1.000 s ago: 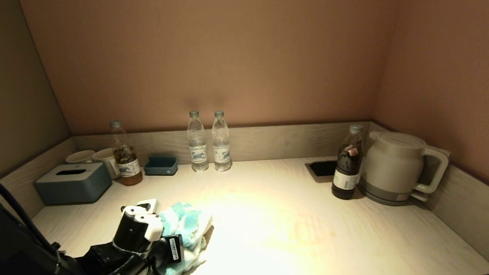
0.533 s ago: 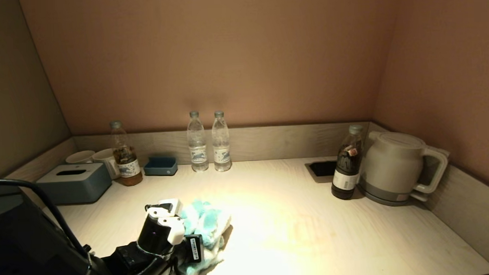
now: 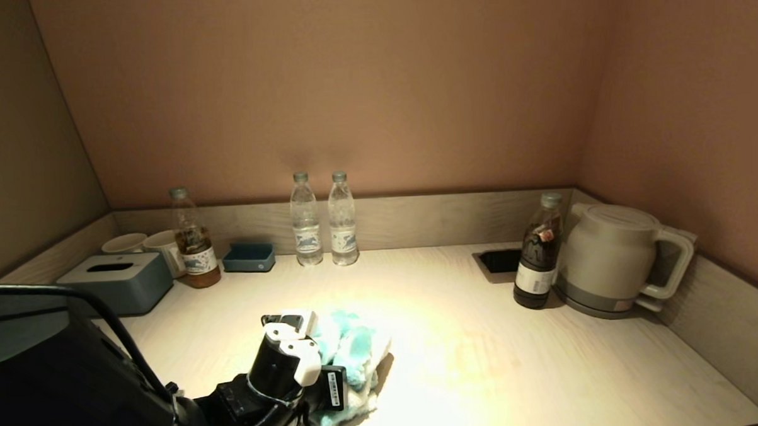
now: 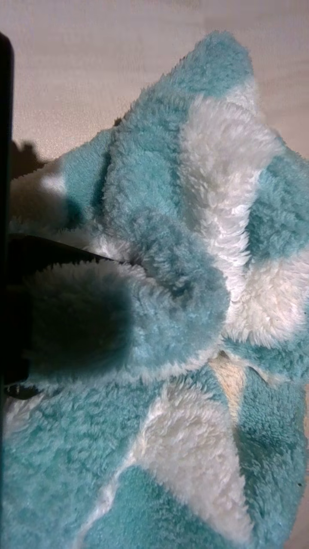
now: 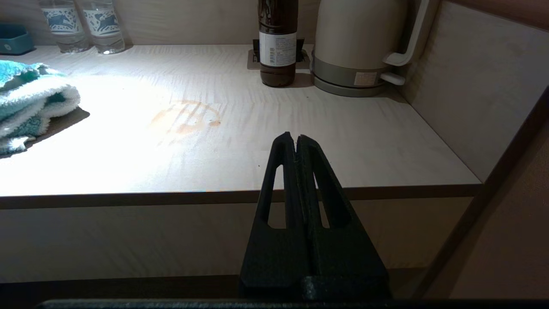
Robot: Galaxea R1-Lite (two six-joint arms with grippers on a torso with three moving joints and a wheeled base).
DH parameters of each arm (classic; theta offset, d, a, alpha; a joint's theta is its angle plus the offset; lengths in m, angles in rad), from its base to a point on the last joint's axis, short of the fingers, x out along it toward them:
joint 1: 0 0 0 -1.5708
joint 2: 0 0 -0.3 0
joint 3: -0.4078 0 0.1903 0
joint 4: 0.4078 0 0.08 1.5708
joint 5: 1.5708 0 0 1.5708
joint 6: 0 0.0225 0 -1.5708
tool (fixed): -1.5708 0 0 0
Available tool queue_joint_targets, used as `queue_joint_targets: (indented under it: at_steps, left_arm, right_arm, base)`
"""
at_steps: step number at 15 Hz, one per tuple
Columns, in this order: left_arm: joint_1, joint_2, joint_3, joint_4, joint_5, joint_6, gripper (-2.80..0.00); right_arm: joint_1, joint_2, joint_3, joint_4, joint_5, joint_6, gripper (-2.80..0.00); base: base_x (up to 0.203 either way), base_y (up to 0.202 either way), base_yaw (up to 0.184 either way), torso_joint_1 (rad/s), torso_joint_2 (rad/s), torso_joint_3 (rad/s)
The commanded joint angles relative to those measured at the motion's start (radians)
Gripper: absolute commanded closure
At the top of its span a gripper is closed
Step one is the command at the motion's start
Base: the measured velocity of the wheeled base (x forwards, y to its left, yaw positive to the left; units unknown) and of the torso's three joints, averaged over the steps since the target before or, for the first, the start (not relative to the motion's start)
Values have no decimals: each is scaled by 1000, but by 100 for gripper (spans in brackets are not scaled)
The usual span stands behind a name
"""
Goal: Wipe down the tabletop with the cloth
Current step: Sweep the stains on the table
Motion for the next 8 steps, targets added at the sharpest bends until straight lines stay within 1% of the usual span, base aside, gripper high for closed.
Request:
queue_joint_targets:
  at_steps: [1, 3, 5, 8]
  left_arm:
    - [-25, 26, -45, -6, 6, 11, 0]
    - [-57, 45, -91, 3, 6, 32, 0]
    - [-65, 53, -100, 3, 6, 43, 0]
    - [-99, 101, -186, 2, 3, 88, 0]
  right_arm:
    - [0, 1, 0, 0, 1, 0, 0]
    - [0, 1, 0, 0, 1, 0, 0]
    - [0, 1, 0, 0, 0, 0, 0]
    - [0, 1, 0, 0, 1, 0, 0]
  base:
    - [0, 0, 0, 0, 0, 0]
    - [0, 0, 0, 0, 0, 0]
    - [0, 0, 0, 0, 0, 0]
    - [0, 0, 0, 0, 0, 0]
